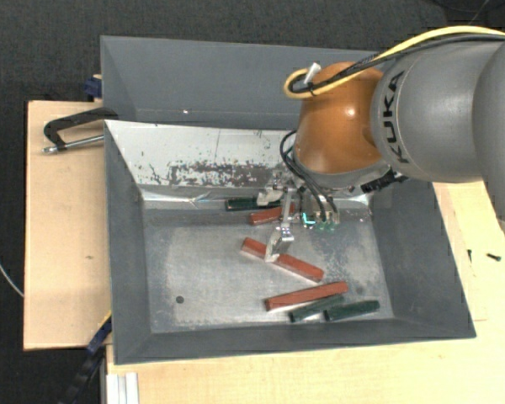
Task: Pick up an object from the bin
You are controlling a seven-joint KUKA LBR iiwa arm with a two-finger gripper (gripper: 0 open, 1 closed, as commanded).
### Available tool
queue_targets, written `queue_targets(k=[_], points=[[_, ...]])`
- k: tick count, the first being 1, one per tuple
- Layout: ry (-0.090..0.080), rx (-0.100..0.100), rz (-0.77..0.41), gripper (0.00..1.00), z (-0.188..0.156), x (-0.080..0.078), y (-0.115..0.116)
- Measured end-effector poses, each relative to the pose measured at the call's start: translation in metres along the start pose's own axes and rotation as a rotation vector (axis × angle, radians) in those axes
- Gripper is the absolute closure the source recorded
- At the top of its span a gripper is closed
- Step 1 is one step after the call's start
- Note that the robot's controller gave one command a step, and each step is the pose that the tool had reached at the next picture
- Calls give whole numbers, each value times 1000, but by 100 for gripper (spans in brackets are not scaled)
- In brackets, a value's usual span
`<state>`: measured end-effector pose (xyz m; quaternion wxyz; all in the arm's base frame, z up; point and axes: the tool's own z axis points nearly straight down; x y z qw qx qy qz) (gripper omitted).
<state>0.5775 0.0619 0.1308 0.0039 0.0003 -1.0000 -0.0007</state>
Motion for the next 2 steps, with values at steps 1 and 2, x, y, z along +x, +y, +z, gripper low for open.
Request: queue_targets(k=[1,2], points=[[-6,0,1,0,-4,-1,0],[-15,-2,224,0,36,26,-18]])
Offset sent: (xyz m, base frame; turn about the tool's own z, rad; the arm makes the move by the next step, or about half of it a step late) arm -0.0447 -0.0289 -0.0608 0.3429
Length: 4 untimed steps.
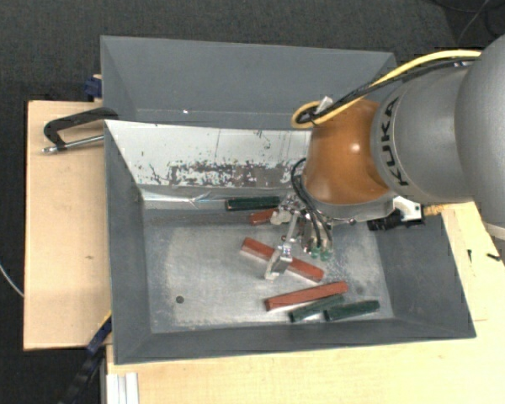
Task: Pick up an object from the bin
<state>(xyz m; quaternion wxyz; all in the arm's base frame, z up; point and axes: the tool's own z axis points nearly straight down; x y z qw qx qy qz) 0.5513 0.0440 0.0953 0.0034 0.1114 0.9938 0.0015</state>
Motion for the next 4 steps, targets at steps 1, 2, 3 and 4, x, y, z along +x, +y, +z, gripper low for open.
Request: queue_targets(k=[1,2,3,4], points=[[5,2,25,0,0,7,-11],[1,1,101,0,-24,9,-11],[1,1,189,0,-8,20,-8],[1,-3,240,100,16,25,-5]])
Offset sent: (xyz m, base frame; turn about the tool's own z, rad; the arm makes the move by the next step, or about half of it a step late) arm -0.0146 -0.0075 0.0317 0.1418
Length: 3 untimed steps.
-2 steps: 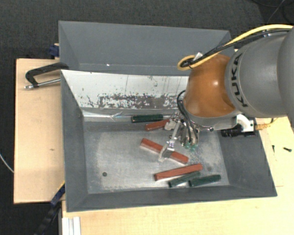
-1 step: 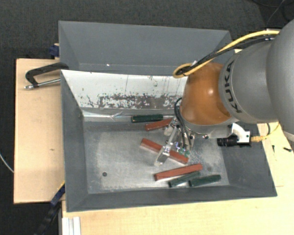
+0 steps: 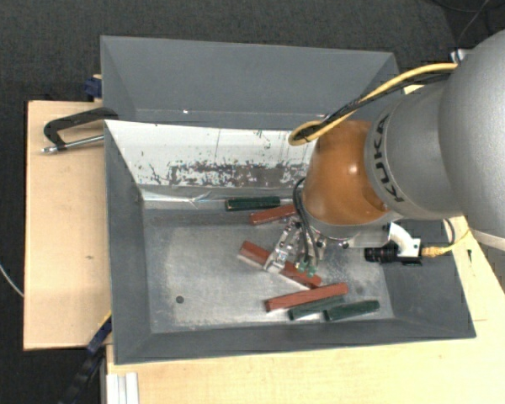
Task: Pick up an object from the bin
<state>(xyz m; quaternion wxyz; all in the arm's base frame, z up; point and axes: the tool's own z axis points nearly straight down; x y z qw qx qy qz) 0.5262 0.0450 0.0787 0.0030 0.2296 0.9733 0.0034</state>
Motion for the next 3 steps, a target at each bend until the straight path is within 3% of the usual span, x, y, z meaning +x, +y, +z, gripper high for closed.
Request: queue_targets(k=[3], points=[[5,7,1,100,-14,3,-2]])
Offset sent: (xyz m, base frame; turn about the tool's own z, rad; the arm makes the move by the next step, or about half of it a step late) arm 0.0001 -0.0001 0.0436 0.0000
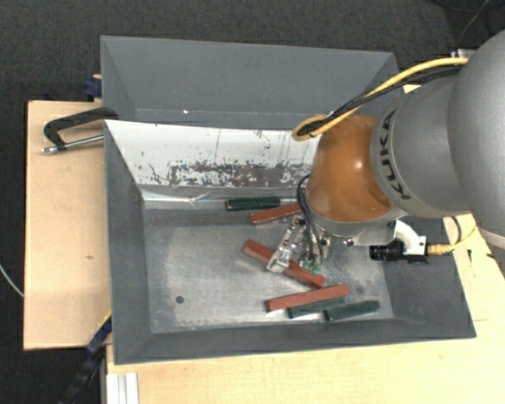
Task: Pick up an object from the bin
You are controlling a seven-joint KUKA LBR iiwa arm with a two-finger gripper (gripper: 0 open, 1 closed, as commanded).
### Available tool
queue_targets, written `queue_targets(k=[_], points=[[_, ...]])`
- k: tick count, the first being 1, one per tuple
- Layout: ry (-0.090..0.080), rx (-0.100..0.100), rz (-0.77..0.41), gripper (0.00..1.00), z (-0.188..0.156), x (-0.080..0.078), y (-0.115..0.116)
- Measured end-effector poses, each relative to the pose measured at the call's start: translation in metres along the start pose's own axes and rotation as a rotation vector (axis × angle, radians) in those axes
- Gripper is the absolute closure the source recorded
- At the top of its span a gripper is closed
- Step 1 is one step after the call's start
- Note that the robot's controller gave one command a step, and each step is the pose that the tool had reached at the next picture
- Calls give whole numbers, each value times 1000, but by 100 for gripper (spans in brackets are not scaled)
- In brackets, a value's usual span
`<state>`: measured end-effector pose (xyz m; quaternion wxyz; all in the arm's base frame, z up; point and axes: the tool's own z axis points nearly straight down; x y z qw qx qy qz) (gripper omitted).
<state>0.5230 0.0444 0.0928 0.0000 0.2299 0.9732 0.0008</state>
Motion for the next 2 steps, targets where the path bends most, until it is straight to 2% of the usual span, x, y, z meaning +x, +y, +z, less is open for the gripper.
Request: queue_targets(k=[2], points=[[-5,-3,-1,100,-30,-2,1]])
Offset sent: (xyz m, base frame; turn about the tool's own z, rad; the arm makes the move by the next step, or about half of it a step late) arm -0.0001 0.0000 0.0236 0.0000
